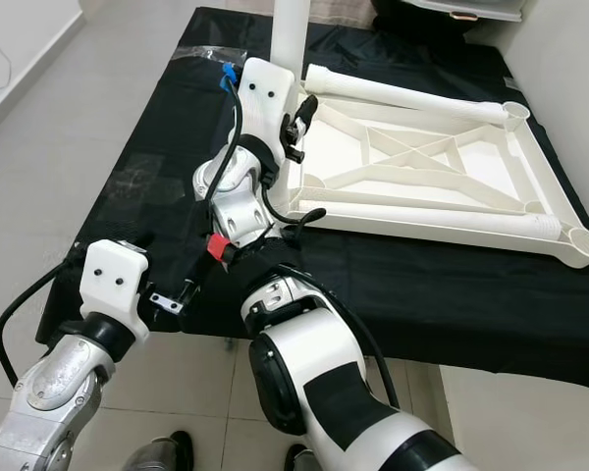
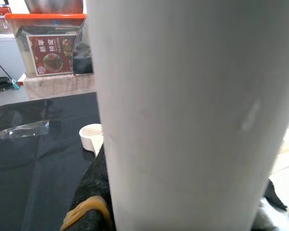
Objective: Building children table
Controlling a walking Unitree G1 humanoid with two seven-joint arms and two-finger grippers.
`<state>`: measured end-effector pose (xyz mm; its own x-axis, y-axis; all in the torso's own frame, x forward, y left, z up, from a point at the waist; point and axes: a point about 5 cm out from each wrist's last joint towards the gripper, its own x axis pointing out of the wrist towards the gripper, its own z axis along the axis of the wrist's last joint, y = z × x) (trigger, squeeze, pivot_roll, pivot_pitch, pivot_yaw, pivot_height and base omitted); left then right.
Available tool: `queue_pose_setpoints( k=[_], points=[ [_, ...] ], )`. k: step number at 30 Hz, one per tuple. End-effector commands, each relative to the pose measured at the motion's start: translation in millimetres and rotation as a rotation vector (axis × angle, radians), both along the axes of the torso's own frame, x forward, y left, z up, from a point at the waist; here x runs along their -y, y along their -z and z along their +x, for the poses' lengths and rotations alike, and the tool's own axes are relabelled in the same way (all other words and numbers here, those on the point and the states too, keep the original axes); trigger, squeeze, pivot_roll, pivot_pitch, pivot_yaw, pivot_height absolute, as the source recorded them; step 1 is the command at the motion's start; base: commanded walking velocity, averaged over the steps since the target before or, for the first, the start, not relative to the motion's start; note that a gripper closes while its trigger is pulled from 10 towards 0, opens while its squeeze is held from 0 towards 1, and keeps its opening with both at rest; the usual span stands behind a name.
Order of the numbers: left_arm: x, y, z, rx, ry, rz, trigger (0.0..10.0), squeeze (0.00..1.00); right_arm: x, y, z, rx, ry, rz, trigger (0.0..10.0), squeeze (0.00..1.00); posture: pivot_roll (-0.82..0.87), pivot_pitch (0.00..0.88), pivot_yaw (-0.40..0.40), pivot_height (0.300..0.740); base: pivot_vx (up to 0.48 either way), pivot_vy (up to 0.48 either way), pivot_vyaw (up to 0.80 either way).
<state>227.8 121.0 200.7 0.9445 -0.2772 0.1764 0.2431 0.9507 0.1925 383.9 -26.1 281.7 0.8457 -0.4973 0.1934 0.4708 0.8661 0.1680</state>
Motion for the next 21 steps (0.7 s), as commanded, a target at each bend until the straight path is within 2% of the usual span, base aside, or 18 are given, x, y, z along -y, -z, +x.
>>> queue_pose_setpoints(
  k=[1, 14, 16, 19, 21],
  points=[
    [-1.2, 2.4, 0.5, -0.007, 0.003, 0.014, 10.0, 0.0, 16.2, 63.9, 1.2, -0.256, 0.052, -0.008, 10.0, 0.0, 0.12, 0.261, -0.077, 0.74, 0.0, 0.0, 0.0],
    [-2.0, 1.0, 2.1, 0.0, 0.002, 0.017, 10.0, 0.0, 20.8, 65.1, 3.8, -0.303, 0.054, 0.012, 10.0, 0.0, 0.12, 0.258, -0.074, 0.74, 0.0, 0.0, 0.0],
    [-2.3, 0.8, 2.3, 0.002, 0.0, 0.018, 10.0, 0.0, 24.3, 67.1, 3.5, -0.32, 0.088, 0.018, 10.0, 0.0, 0.12, 0.255, -0.075, 0.74, 0.0, 0.0, 0.0],
    [-3.6, -0.9, 4.6, 0.015, -0.008, 0.023, 10.0, 0.0, 36.9, 70.8, -1.0, -0.338, 0.273, 0.004, 10.0, 0.0, 0.12, 0.244, -0.074, 0.74, 0.0, 0.0, 0.0],
    [-4.1, -1.3, 5.6, 0.018, -0.01, 0.025, 10.0, 0.0, 37.5, 72.0, -2.4, -0.344, 0.3, 0.004, 10.0, 0.0, 0.12, 0.244, -0.074, 0.74, 0.0, 0.0, 0.0]
  ],
)
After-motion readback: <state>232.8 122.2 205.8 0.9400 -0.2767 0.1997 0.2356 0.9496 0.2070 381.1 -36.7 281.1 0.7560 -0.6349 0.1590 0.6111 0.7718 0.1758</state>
